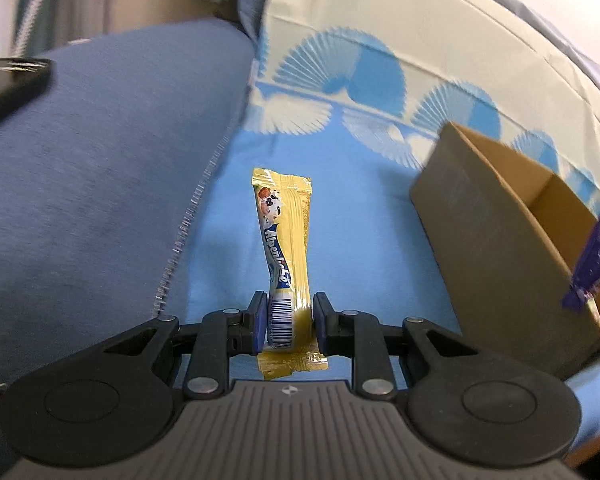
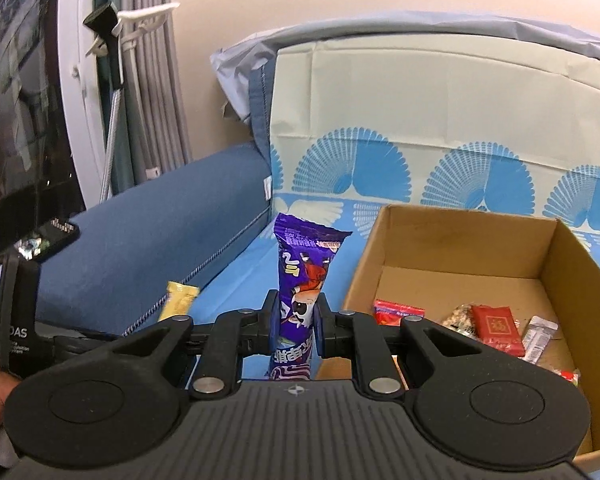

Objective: Organize snacks
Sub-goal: 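Carry the yellow bar and purple bar over the box and release both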

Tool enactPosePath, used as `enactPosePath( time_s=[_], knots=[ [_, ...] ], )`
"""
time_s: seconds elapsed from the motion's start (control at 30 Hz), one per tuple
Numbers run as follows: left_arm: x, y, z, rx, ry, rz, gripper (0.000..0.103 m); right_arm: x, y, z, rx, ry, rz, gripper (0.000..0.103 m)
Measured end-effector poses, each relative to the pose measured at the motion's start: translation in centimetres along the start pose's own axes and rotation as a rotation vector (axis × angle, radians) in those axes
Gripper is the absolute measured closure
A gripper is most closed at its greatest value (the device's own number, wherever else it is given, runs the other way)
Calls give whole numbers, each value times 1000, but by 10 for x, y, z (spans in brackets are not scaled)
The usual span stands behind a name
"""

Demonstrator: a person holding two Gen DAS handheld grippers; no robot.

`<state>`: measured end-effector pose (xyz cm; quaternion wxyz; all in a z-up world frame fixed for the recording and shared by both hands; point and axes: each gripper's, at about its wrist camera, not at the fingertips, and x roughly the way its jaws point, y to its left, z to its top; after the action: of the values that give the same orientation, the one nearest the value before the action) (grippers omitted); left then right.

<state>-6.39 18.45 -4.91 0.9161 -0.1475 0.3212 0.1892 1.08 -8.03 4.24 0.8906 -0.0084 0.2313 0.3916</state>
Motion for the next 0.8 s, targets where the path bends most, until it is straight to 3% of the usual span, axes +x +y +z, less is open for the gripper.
enactPosePath(
  time_s=[0.13,0.37,0.67,0.8],
  knots=[
    [-11,-9,7,-47,-12,11,77,-5,-8,5,35,-35,-18,86],
    [-27,-63,42,-7,-87,-81,77,-9,-40,18,170,-99,-108,86],
    [-26,-159,89,66,-157,-213,77,-6,-94,20,336,-78,-386,86],
    [-14,-199,102,91,-170,-261,77,-9,-114,17,397,-88,-438,86]
  ],
)
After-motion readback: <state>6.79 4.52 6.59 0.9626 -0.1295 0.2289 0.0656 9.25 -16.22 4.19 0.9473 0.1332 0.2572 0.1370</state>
